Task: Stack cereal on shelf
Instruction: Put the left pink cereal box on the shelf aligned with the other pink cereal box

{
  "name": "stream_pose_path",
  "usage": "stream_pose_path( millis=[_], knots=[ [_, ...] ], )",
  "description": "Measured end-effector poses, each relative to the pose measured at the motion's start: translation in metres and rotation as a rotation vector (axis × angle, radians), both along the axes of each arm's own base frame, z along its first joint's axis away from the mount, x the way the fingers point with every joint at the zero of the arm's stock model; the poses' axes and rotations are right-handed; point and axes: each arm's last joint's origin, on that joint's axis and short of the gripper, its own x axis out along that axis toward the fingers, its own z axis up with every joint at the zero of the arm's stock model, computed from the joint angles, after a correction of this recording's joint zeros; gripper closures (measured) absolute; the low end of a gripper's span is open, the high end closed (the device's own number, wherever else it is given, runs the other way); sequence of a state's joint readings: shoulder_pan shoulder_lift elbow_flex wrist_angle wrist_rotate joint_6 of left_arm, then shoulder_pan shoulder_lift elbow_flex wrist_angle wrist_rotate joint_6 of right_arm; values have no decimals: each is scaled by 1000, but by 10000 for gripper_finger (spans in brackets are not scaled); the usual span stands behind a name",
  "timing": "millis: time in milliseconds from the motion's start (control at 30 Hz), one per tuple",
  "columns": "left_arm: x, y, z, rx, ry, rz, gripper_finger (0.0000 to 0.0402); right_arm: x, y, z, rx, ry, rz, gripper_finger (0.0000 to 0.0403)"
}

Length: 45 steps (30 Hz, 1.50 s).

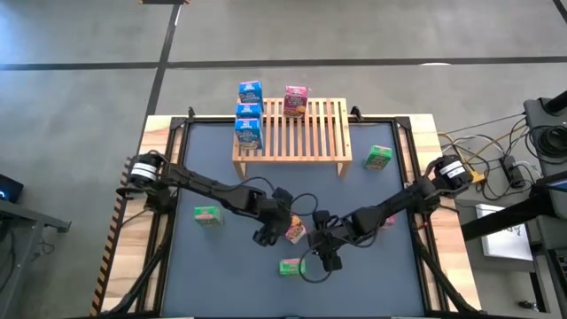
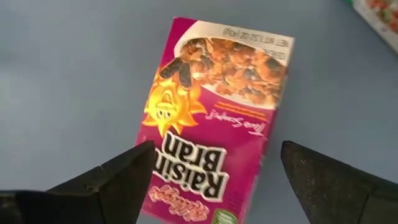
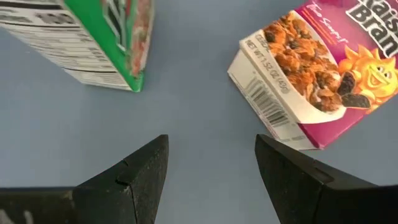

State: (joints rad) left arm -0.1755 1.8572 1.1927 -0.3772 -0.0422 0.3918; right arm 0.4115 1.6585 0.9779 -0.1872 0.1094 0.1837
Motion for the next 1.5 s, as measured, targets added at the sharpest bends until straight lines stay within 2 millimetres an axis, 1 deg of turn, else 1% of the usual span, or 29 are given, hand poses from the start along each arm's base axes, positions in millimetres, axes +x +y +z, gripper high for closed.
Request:
stream_pose_path(
  millis=[133, 267, 367, 467, 667, 933, 1167, 1367, 1500],
  knots=[
    [8, 2, 3, 16, 24, -9, 55, -3, 4, 0, -15, 1, -4, 172],
    [12, 6, 6, 25, 24, -13, 44, -4, 6, 0, -14, 9, -4, 172],
    [11, 11, 5, 32, 31, -13, 37, -5, 8, 0, -9, 10, -4, 172],
    [7, 14, 0, 39, 67, -9, 31, -7, 11, 2, -7, 5, 2, 172],
    [4, 17, -7, 47, 82, -13, 28, -9, 10, 10, -9, -28, -13, 172],
    [5, 18, -7, 39, 79, 3, 27, -10, 8, 18, -31, -66, -37, 172],
    [4, 19, -3, 48, 70, 41, 27, -8, 2, 14, -132, -99, -100, 172],
    [3, 20, -3, 54, 74, 41, 28, -6, -2, 10, -116, -160, -109, 172],
    [3, 21, -3, 76, 72, 46, 28, -8, -4, 1, -111, -156, -103, 172]
  ],
)
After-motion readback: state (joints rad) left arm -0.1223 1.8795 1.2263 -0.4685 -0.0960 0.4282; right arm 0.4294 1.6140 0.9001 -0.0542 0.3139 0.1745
